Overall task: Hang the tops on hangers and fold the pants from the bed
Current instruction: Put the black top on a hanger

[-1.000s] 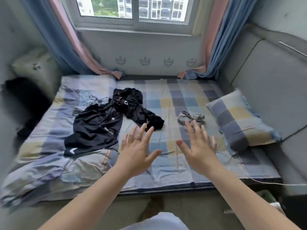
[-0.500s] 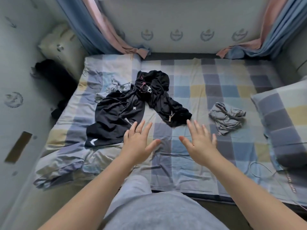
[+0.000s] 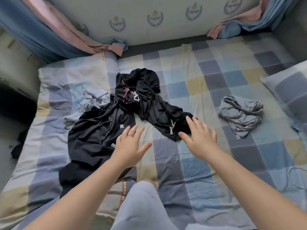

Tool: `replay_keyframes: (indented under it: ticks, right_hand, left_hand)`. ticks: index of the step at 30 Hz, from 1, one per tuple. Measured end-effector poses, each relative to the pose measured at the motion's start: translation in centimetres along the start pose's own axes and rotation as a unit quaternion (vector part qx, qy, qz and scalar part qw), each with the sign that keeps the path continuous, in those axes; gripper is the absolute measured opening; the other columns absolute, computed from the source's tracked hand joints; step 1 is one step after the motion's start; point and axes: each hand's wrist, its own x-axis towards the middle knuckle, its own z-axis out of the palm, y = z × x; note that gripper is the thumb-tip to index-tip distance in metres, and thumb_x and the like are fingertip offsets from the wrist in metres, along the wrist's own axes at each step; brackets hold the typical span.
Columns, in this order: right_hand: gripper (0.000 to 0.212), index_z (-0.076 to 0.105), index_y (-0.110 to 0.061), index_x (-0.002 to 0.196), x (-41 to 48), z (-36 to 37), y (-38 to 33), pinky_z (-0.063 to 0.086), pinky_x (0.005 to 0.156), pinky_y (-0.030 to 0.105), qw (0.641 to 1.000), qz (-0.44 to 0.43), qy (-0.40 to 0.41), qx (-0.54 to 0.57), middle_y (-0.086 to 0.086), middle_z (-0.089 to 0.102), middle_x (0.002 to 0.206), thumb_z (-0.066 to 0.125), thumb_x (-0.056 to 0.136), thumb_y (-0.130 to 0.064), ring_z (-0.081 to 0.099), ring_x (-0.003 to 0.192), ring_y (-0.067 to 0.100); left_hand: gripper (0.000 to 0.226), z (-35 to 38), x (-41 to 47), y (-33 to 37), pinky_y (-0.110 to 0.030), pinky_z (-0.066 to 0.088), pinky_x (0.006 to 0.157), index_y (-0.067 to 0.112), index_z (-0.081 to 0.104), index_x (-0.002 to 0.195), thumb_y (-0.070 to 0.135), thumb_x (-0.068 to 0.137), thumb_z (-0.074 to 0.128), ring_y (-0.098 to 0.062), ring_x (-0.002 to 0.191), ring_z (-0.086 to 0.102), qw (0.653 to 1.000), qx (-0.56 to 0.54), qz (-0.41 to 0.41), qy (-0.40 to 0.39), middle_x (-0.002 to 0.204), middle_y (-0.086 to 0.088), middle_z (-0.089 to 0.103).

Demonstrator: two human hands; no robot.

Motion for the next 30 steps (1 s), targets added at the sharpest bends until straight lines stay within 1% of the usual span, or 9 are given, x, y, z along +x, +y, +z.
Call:
replay_keyframes:
  ticks: [7, 11, 15, 18, 20, 22, 25, 27, 30]
  right_hand:
    - [0.070, 0.004, -0.038, 0.159, 15.4, 11.0, 0.7, 0.011, 0.120, 0.049, 0.992, 0.091, -0.089, -0.010, -0.009, 0.006, 0.168, 0.037, 0.100, -0.059, 0.004, 0.154, 0.021]
    - [0.070, 0.007, -0.036, 0.159, 22.0, 14.8, 1.2, 0.015, 0.120, 0.048, 0.992, 0.078, -0.098, -0.030, -0.009, 0.011, 0.167, 0.043, 0.101, -0.053, 0.008, 0.153, 0.019]
    - [0.072, 0.008, -0.033, 0.159, 28.7, 17.1, -0.2, 0.014, 0.119, 0.047, 0.996, 0.028, -0.056, -0.068, -0.007, 0.012, 0.167, 0.047, 0.101, -0.046, 0.009, 0.153, 0.024]
    - [0.073, 0.013, -0.031, 0.159, 33.0, 18.6, -2.2, 0.022, 0.113, 0.047, 0.986, -0.025, 0.031, -0.161, -0.004, 0.017, 0.166, 0.052, 0.097, -0.042, 0.023, 0.145, 0.032]
    - [0.073, 0.017, -0.031, 0.158, 35.5, 19.3, -3.3, 0.027, 0.106, 0.046, 0.974, -0.035, 0.076, -0.209, -0.001, 0.023, 0.163, 0.054, 0.095, -0.040, 0.032, 0.136, 0.033]
    - [0.073, 0.017, -0.031, 0.158, 37.7, 20.0, -4.0, 0.029, 0.102, 0.045, 0.966, -0.032, 0.089, -0.240, 0.000, 0.029, 0.159, 0.053, 0.095, -0.040, 0.037, 0.130, 0.034]
    - [0.076, 0.015, -0.031, 0.157, 39.3, 21.0, -4.9, 0.030, 0.098, 0.045, 0.958, -0.017, 0.099, -0.270, 0.002, 0.033, 0.155, 0.054, 0.094, -0.043, 0.040, 0.125, 0.034]
    - [0.081, 0.010, -0.033, 0.158, 38.9, 21.5, -5.4, 0.028, 0.103, 0.046, 0.956, 0.001, 0.081, -0.281, 0.004, 0.023, 0.161, 0.056, 0.093, -0.049, 0.033, 0.132, 0.036]
    - [0.087, 0.000, -0.042, 0.157, 36.9, 22.1, -5.9, 0.017, 0.115, 0.055, 0.963, 0.001, 0.026, -0.269, 0.006, 0.000, 0.167, 0.057, 0.092, -0.056, 0.010, 0.148, 0.042]
  left_hand:
    - [0.074, 8.8, 16.3, -7.5, -0.045, 0.012, 0.121, 0.032, 0.014, 0.159, 0.065, 0.097, 0.038, -0.023, 0.154, 0.002, 0.990, 0.012, 0.048, -0.134, 0.168, 0.000, 0.011]
    - [0.077, 13.4, 23.7, -9.1, -0.047, 0.014, 0.120, 0.030, 0.012, 0.159, 0.058, 0.097, 0.047, -0.024, 0.154, 0.003, 0.985, 0.002, 0.061, -0.163, 0.168, -0.003, 0.008]
    - [0.081, 16.4, 31.0, -9.2, -0.046, 0.019, 0.119, 0.027, 0.012, 0.158, 0.047, 0.095, 0.058, -0.030, 0.153, 0.005, 0.993, 0.016, 0.064, -0.102, 0.168, -0.004, 0.001]
    - [0.088, 17.8, 35.8, -9.8, -0.045, 0.030, 0.112, 0.023, 0.011, 0.158, 0.042, 0.091, 0.066, -0.036, 0.146, 0.021, 0.997, 0.070, 0.019, -0.020, 0.168, -0.009, -0.001]
    - [0.081, 18.6, 38.1, -11.1, -0.043, 0.039, 0.099, 0.021, 0.016, 0.155, 0.035, 0.092, 0.066, -0.035, 0.134, 0.039, 0.996, 0.083, -0.032, -0.002, 0.165, -0.011, 0.012]
    - [0.052, 19.4, 39.4, -12.8, -0.041, 0.041, 0.088, 0.021, 0.034, 0.142, 0.025, 0.096, 0.060, -0.033, 0.119, 0.052, 0.996, 0.078, -0.040, 0.021, 0.151, -0.008, 0.038]
    - [0.019, 19.9, 39.2, -14.7, -0.040, 0.040, 0.084, 0.020, 0.056, 0.119, 0.018, 0.101, 0.049, -0.031, 0.106, 0.058, 0.998, -0.002, -0.012, 0.063, 0.124, -0.004, 0.056]
    - [0.021, 19.9, 37.7, -15.5, -0.042, 0.044, 0.086, 0.019, 0.062, 0.117, 0.019, 0.101, 0.049, -0.031, 0.104, 0.059, 0.994, -0.093, -0.018, 0.050, 0.117, -0.004, 0.059]
    - [0.019, 19.5, 33.5, -15.7, -0.042, 0.046, 0.085, 0.020, 0.067, 0.110, 0.018, 0.099, 0.052, -0.026, 0.099, 0.058, 0.975, -0.218, -0.027, 0.010, 0.101, 0.000, 0.059]
